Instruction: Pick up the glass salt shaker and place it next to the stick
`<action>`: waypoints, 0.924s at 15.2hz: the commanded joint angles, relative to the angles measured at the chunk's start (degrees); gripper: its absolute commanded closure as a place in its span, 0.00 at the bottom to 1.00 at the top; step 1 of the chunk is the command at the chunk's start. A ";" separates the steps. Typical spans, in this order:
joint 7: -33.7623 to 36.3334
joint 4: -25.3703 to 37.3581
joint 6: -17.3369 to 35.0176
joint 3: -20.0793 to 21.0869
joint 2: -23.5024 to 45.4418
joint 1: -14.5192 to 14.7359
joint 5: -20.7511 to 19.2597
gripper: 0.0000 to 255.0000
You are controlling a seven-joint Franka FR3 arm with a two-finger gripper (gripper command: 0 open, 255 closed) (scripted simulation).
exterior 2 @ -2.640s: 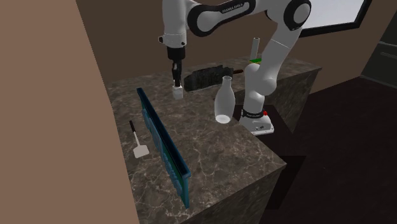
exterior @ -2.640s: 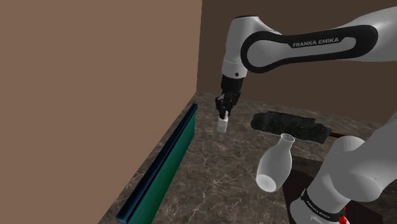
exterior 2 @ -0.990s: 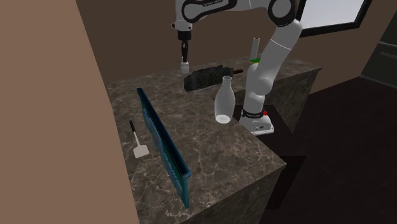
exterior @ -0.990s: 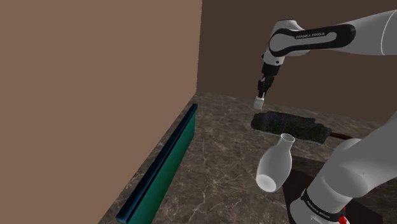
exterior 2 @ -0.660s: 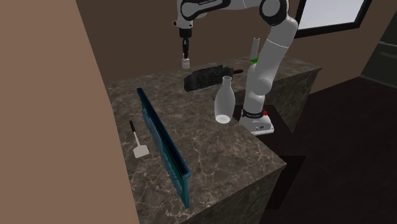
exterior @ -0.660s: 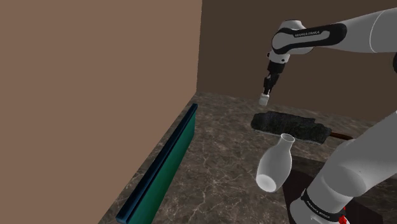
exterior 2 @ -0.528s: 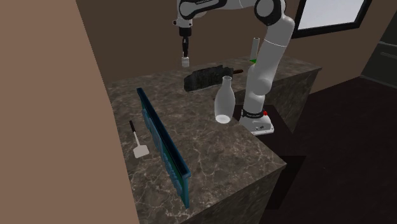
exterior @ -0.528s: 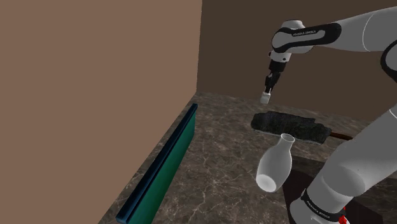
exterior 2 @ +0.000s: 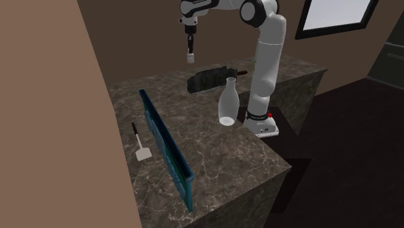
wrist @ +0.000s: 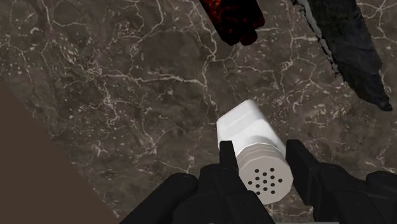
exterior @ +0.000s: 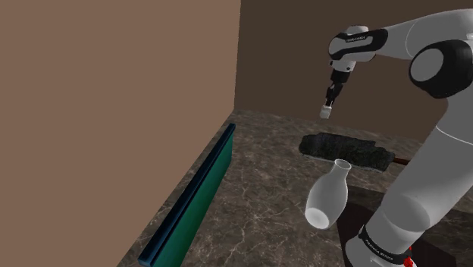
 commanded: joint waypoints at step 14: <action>-17.98 34.88 -10.55 -3.00 29.22 -17.85 15.98 1.00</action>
